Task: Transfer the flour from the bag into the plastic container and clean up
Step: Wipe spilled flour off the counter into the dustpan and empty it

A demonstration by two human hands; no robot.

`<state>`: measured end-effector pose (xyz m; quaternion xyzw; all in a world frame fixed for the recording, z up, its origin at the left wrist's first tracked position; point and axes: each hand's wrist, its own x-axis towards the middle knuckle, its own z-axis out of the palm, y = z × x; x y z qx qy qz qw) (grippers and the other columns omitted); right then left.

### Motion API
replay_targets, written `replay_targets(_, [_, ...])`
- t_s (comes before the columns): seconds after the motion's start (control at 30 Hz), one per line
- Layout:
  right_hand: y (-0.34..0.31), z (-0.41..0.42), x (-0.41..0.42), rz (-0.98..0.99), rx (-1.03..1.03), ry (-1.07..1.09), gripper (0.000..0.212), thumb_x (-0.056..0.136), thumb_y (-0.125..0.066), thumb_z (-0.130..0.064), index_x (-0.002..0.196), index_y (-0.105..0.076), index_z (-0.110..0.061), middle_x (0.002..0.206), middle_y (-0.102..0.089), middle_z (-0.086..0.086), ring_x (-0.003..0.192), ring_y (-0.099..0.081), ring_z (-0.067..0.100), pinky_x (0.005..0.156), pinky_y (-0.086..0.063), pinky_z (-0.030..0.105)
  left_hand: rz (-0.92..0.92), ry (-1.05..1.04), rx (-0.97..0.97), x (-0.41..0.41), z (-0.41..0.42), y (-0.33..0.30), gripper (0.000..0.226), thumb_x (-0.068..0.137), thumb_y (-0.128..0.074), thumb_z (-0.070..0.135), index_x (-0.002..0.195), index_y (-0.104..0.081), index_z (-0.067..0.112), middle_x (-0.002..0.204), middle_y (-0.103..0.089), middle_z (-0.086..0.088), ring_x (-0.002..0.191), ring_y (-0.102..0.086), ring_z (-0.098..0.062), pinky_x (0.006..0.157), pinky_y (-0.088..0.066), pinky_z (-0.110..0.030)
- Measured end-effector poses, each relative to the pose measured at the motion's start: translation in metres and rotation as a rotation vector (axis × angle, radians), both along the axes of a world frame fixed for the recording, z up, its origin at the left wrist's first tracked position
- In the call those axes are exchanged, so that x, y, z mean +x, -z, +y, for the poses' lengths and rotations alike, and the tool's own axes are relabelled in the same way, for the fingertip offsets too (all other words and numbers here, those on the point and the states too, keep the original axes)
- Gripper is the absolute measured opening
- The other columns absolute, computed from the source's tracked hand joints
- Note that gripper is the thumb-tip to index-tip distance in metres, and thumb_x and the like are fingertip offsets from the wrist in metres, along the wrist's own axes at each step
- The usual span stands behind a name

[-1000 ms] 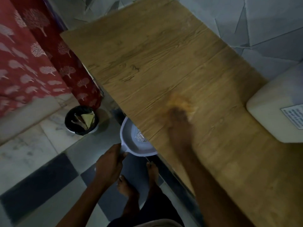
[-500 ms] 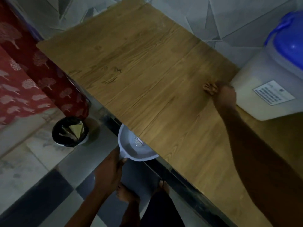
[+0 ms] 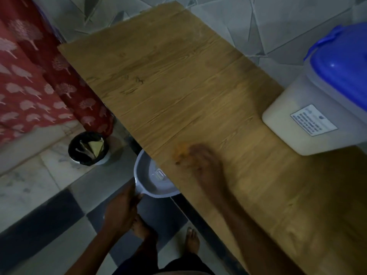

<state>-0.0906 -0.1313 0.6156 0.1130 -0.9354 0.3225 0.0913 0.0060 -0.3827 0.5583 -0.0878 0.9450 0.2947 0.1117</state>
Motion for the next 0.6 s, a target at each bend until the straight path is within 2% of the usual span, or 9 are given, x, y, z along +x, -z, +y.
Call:
replay_targets(0.07, [-0.005,0.069,-0.040,0.068,0.163,0.106,0.036,0.083,-0.059,-0.009,0.115,-0.070,0.002,0.118,-0.069,0.021,0.114,-0.063,0.034,0.108,-0.040,0.031,0.011,-0.005,-0.007,0.008,0.007,-0.001,0.033,0.098,-0.051,0.038,0.128,-0.056,0.024,0.105,-0.068,0.005,0.091,-0.067,-0.017,0.067,-0.045,-0.029])
replay_targets(0.17, [0.002,0.153,-0.081,-0.118,0.350,0.319,0.038,0.086,-0.062,-0.010,0.123,-0.064,-0.004,0.125,-0.064,0.022,0.118,-0.060,0.041,0.104,-0.045,0.046,0.018,-0.024,-0.014,0.025,0.019,0.002,0.025,0.099,-0.047,0.043,0.114,-0.058,0.027,0.092,-0.066,0.006,0.081,-0.066,-0.017,0.065,-0.049,-0.032])
replay_targets(0.27, [0.016,0.139,-0.065,-0.283,0.415,0.342,0.049,0.092,-0.034,-0.018,0.134,-0.055,-0.003,0.136,-0.055,0.026,0.122,-0.055,0.046,0.101,-0.047,0.055,0.035,-0.009,-0.037,0.041,0.028,0.009,0.031,0.097,-0.040,0.050,0.116,-0.056,0.030,0.097,-0.067,0.008,0.085,-0.066,-0.014,0.069,-0.054,-0.035])
replay_targets(0.33, [0.014,0.094,-0.026,-0.169,0.486,0.192,0.054,0.088,-0.030,-0.015,0.128,-0.061,0.004,0.133,-0.059,0.028,0.118,-0.060,0.045,0.093,-0.054,0.053,0.030,-0.012,-0.044,0.049,0.037,0.012,0.030,0.096,-0.039,0.051,0.116,-0.053,0.034,0.099,-0.065,0.012,0.086,-0.064,-0.010,0.071,-0.055,-0.036])
replay_targets(0.37, [0.019,0.072,-0.002,-0.055,0.477,0.091,0.053,0.084,-0.032,-0.014,0.118,-0.068,0.005,0.123,-0.066,0.026,0.109,-0.066,0.042,0.088,-0.056,0.052,0.029,-0.025,-0.032,0.053,0.042,0.012,0.027,0.097,-0.042,0.050,0.115,-0.053,0.034,0.099,-0.065,0.013,0.086,-0.064,-0.009,0.072,-0.055,-0.036])
replay_targets(0.43, [0.025,0.032,0.049,0.039,0.448,-0.126,0.043,0.086,-0.042,-0.017,0.117,-0.069,-0.005,0.122,-0.068,0.016,0.113,-0.066,0.035,0.103,-0.048,0.054,0.038,-0.054,-0.017,0.063,0.052,0.010,0.020,0.098,-0.050,0.042,0.113,-0.055,0.030,0.098,-0.065,0.011,0.087,-0.065,-0.011,0.073,-0.054,-0.035])
replay_targets(0.5, [0.024,0.012,0.083,-0.099,0.332,-0.299,0.042,0.086,-0.061,-0.014,0.128,-0.063,-0.013,0.135,-0.062,0.009,0.128,-0.056,0.031,0.115,-0.035,0.051,0.061,-0.062,-0.015,0.074,0.062,0.009,0.014,0.098,-0.054,0.036,0.105,-0.059,0.025,0.090,-0.066,0.007,0.082,-0.066,-0.015,0.068,-0.052,-0.033])
replay_targets(0.57, [0.011,0.017,0.088,-0.300,0.042,-0.303,0.041,0.083,-0.064,-0.002,0.123,-0.068,-0.012,0.128,-0.067,0.007,0.121,-0.060,0.025,0.102,-0.048,0.037,0.067,-0.069,-0.021,0.083,0.068,0.010,0.013,0.097,-0.056,0.032,0.102,-0.062,0.021,0.087,-0.067,0.004,0.079,-0.067,-0.017,0.065,-0.049,-0.030])
replay_targets(0.6, [-0.005,0.028,0.087,-0.365,-0.075,-0.256,0.036,0.085,-0.063,-0.005,0.119,-0.071,-0.012,0.120,-0.070,0.005,0.112,-0.064,0.020,0.094,-0.052,0.031,0.067,-0.081,-0.030,0.089,0.072,0.010,0.014,0.097,-0.057,0.031,0.103,-0.063,0.020,0.089,-0.068,0.003,0.080,-0.067,-0.018,0.065,-0.046,-0.029])
